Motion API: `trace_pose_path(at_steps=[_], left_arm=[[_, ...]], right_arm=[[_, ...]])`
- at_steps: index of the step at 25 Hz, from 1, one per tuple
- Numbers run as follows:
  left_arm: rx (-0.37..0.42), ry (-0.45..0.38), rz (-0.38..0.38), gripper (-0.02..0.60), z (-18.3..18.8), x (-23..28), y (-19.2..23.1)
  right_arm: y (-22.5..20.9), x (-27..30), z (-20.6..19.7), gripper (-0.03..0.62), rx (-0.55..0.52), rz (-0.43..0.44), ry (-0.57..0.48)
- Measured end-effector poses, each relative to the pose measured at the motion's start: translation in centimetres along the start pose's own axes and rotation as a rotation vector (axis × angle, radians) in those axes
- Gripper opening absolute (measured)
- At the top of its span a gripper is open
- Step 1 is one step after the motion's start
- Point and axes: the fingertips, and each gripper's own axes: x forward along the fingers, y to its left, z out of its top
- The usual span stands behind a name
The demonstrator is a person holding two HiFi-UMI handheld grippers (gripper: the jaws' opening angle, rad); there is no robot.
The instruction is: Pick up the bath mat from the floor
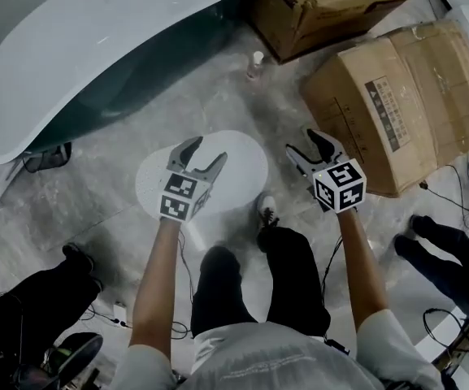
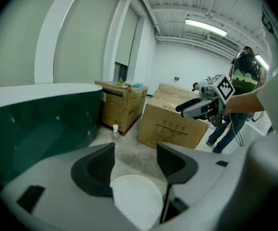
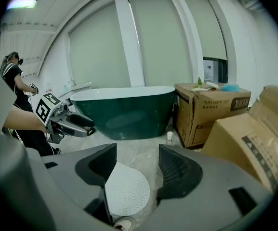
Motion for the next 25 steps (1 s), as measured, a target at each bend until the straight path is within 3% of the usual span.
trace_pose_path(at_steps=[14,22,25], left_arm=[[-0.031,0.068,-0.064,0.255,-21.3,19.1,3.2],[-0.050,0.113,-0.115,0.255,-30.1,26.1,2.8],[-0.020,0.143,-0.145,0.255,-32.6,28.5,2.3]], right_arm=[[-5.1,18.4,-22.3,0.267,0.122,0.041,0.085],[-5.5,25.3,-31.9,0.267,0.138,0.068,0.158],[-5.7,27.2,-35.0,0.267,0.157,0.074,0.184]])
